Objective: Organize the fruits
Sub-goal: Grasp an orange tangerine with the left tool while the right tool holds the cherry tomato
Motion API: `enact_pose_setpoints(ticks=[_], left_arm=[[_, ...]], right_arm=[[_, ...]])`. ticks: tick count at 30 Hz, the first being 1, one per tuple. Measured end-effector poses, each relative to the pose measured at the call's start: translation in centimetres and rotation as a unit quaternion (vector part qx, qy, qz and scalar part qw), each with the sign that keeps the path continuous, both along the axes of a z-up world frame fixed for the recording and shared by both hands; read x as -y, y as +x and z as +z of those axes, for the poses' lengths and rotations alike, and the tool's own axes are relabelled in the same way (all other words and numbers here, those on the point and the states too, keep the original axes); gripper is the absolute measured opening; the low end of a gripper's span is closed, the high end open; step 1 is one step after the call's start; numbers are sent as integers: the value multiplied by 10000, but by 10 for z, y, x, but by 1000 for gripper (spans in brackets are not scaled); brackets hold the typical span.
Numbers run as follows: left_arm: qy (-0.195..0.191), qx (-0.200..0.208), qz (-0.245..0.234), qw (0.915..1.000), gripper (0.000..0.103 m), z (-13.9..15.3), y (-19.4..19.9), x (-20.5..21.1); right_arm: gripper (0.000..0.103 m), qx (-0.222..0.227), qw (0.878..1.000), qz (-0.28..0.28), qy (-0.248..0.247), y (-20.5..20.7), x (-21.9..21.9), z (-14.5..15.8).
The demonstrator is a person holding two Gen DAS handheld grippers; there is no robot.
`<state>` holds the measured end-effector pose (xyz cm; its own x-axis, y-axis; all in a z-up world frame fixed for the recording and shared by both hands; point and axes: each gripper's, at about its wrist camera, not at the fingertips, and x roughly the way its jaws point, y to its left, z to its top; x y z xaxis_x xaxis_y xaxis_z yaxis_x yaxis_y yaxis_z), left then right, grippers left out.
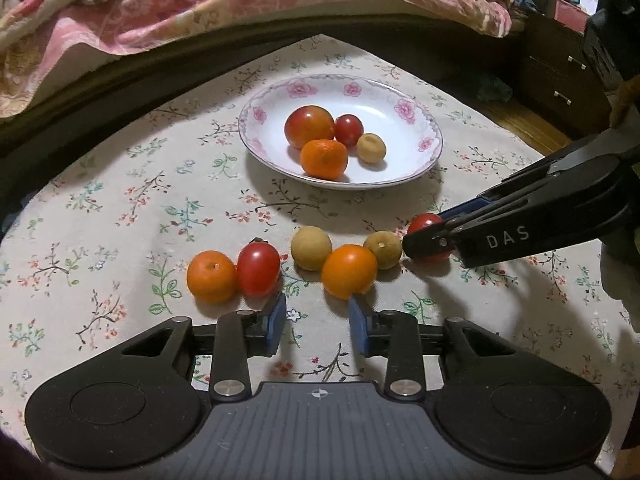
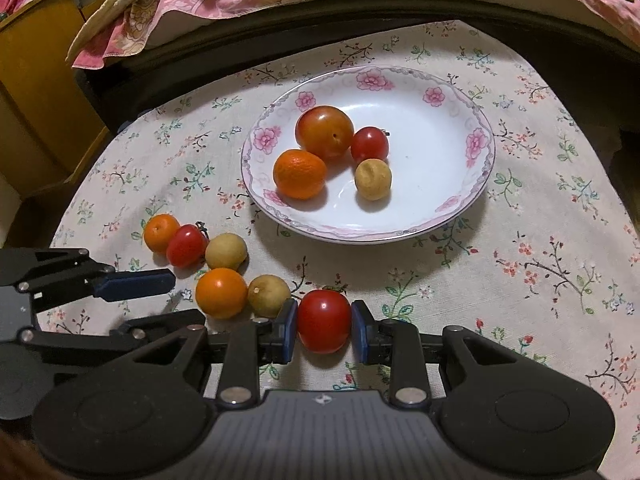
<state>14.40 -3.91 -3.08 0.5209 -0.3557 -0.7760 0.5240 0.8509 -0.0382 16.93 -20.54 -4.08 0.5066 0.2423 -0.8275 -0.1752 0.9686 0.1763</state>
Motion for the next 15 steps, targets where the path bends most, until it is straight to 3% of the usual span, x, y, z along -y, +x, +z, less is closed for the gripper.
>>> enact_pose_setpoints(ticks=[5, 9, 15], left_arm=[[14, 65, -253, 9997, 44, 0, -2, 16], [55, 113, -341, 9993, 52, -2, -2, 27], [109, 76, -259, 9996, 51, -7, 8, 34]], right_arm=[[32, -8, 10000, 27, -27, -1, -1, 0], [32, -26, 10000, -5, -36, -2, 5, 0], [32, -57, 10000, -5, -24, -4, 8, 0]])
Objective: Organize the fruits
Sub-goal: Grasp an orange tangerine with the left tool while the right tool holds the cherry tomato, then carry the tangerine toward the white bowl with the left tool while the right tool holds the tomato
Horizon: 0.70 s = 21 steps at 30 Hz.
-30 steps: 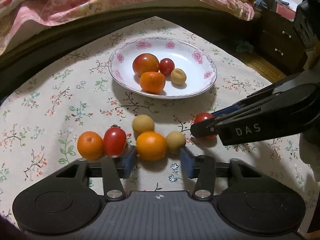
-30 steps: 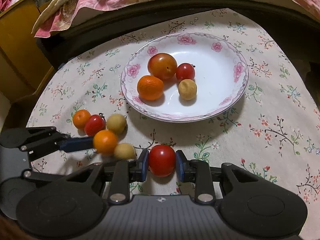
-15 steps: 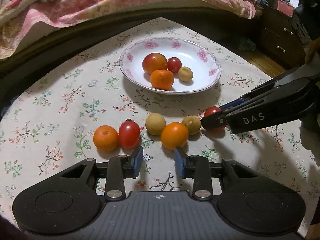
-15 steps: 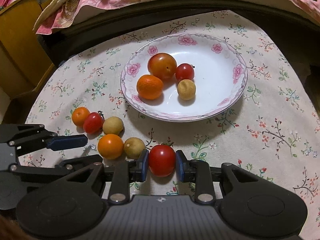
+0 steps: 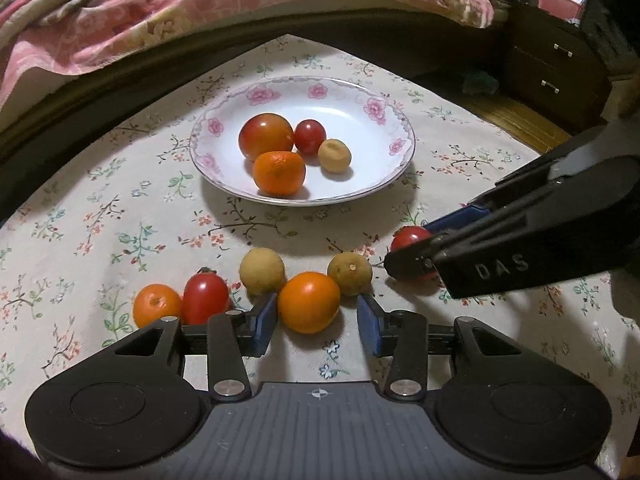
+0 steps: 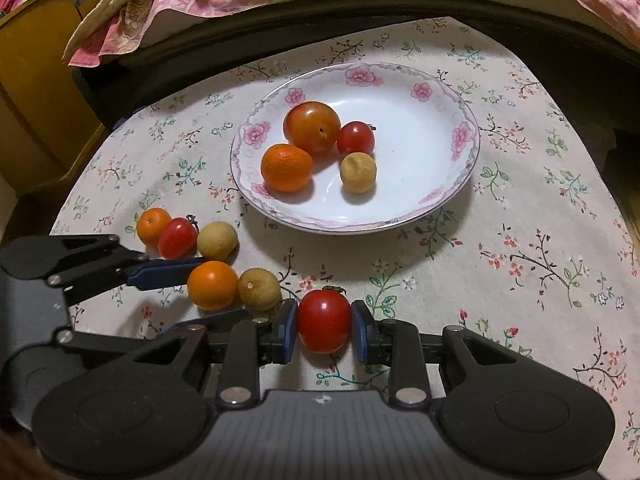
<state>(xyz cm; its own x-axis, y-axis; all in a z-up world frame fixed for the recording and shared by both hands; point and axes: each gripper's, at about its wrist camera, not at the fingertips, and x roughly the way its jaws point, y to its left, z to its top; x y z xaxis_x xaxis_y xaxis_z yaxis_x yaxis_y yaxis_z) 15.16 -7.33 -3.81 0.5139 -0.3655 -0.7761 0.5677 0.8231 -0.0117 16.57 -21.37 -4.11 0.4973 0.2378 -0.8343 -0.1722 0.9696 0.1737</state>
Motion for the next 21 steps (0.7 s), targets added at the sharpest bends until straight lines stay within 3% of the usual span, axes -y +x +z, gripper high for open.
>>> enact_pose_setpoints(ticks=[4, 5, 9, 21], left_arm=[[83, 58, 3, 9999, 49, -2, -1, 1], [84, 66, 50, 9999, 42, -2, -1, 1], [1, 80, 88, 9999, 41, 3, -3, -3], [372, 56, -82, 9993, 42, -3, -44, -28]], right_arm=[[32, -10, 10000, 39, -6, -1, 1, 0], [32, -11, 10000, 42, -8, -1, 1, 0], [32, 1, 9999, 106, -41, -2, 2, 0], [32, 133, 9979, 510, -383, -33, -4, -4]])
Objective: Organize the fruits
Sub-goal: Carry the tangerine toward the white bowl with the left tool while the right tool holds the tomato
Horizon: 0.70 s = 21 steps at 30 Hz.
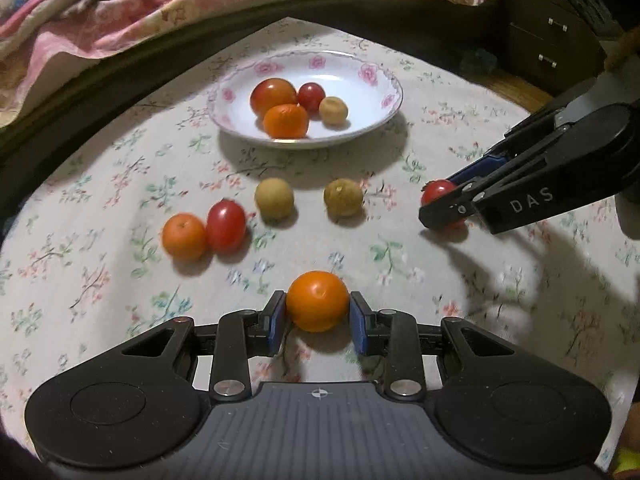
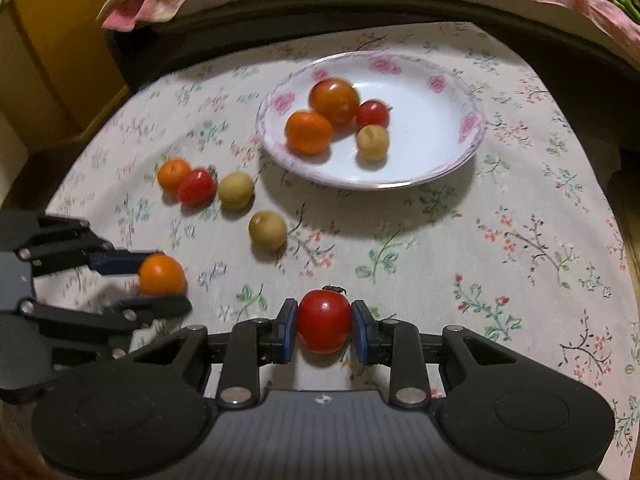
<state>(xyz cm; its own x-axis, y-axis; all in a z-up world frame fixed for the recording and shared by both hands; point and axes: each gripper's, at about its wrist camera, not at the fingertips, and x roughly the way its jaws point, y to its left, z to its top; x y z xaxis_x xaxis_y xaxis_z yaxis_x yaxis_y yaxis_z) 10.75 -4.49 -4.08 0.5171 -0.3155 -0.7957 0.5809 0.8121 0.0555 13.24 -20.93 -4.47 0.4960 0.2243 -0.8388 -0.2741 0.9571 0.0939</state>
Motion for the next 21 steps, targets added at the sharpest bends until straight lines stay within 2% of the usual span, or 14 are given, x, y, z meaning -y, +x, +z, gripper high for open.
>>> enact_pose_setpoints(ticks=[4, 8, 15, 19, 21], left_arm=[[5, 89, -18, 10000, 42, 0, -4, 2], [-88, 95, 56, 9999, 51, -1, -1, 0], [-216, 0, 103, 9997, 56, -2, 4, -1], [-185, -17, 126, 9997, 55, -2, 4, 0], [-166, -55, 114, 9998, 47, -1, 3, 2]], right_arm=[[32, 83, 9993, 109, -337, 0, -12, -1], [33, 53, 9992, 97, -392, 3, -16, -1], [33, 37, 9997, -165, -171, 8, -11, -1], [33, 49, 9993, -169, -318, 6, -16, -2], [33, 53, 9992, -168, -353, 3, -17, -1]])
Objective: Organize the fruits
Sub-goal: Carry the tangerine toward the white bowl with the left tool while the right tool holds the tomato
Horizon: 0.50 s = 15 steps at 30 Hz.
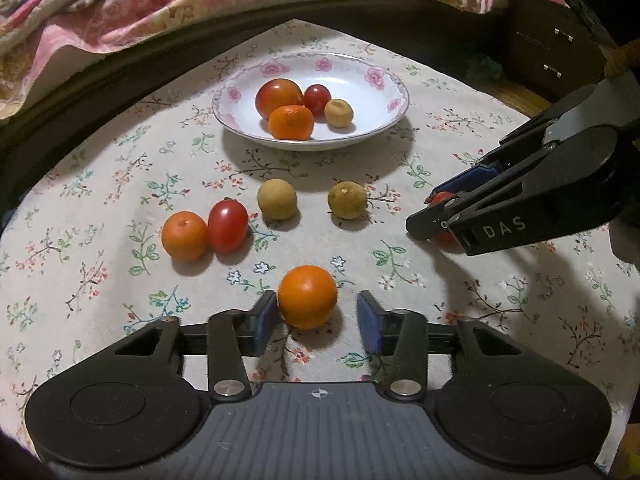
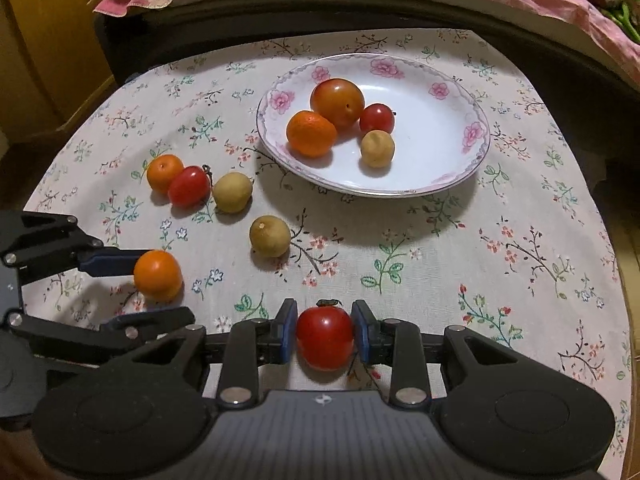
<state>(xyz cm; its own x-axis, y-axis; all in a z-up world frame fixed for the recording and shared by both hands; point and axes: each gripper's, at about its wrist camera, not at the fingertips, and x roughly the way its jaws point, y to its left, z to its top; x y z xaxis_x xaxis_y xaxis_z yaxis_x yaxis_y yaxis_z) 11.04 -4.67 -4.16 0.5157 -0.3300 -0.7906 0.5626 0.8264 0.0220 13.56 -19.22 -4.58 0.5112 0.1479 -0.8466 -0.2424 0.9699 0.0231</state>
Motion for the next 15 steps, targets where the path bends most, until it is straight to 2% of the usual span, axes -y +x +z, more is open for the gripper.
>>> enact_pose_setpoints(ticks=[3, 8, 15], left_arm=[[47, 6, -1, 10000, 41, 1, -2, 4], [-5, -120, 161, 9998, 40, 3, 1, 6], [46, -7, 87, 10000, 40, 9, 3, 19]], right_arm=[[32, 48, 10000, -6, 13, -4, -1, 0], [32, 41, 9999, 83, 54, -9, -2, 1], [32, 152, 9997, 20, 167, -6, -1, 11]])
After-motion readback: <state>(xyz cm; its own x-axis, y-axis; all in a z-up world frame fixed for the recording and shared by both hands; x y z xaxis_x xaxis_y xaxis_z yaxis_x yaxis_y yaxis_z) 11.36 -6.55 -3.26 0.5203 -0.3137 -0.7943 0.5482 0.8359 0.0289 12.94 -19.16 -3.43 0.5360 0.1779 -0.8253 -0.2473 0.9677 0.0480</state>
